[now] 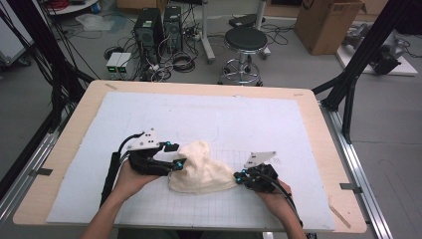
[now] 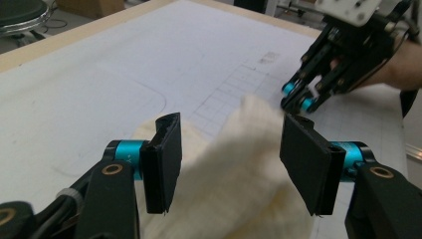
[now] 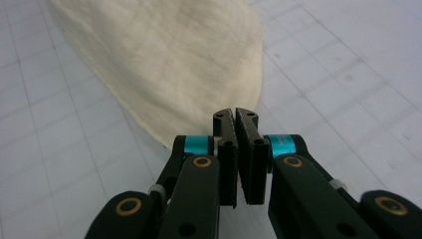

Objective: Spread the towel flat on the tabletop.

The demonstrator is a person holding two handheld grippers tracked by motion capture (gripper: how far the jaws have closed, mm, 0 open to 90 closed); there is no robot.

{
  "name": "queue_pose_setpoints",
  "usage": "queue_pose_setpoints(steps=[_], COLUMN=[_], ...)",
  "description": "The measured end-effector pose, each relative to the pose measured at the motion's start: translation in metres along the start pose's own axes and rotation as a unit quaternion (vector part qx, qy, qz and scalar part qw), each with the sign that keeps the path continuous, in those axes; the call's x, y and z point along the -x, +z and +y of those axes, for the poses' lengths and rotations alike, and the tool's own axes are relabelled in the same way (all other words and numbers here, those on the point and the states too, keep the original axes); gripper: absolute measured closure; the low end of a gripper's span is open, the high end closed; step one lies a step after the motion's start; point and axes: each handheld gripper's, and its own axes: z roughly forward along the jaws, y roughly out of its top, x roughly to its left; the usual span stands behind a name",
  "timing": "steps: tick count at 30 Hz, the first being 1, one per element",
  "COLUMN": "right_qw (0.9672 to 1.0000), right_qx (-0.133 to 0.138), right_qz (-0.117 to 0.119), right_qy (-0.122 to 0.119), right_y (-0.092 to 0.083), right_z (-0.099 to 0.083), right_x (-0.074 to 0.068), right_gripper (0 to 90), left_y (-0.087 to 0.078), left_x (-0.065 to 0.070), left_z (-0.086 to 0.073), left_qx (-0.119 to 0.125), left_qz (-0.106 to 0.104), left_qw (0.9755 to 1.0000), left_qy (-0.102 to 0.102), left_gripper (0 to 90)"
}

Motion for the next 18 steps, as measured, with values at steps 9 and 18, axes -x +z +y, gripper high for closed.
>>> queue_pose_setpoints(steps=[9,18], right_qw=[0.9982,0.9981], right_qx=[0.002,0.007], right_qz=[-0.043,-0.045], right_qy=[0.041,0.042], right_y=[-0.045,-0.047], right_z=[-0.045,-0.052], right_x=[0.008,0.000], right_gripper=[87.7,75.0], left_y=[-0.003,0.018], left_x=[0.009,0.022], left_z=[-0.026,-0.048], left_qx=[-0.018,-0.082], left_qz=[-0.004,-0.037], left_qw=[0.9998,0.9959], left_qy=[-0.006,0.011], left_gripper=[43.0,55.9])
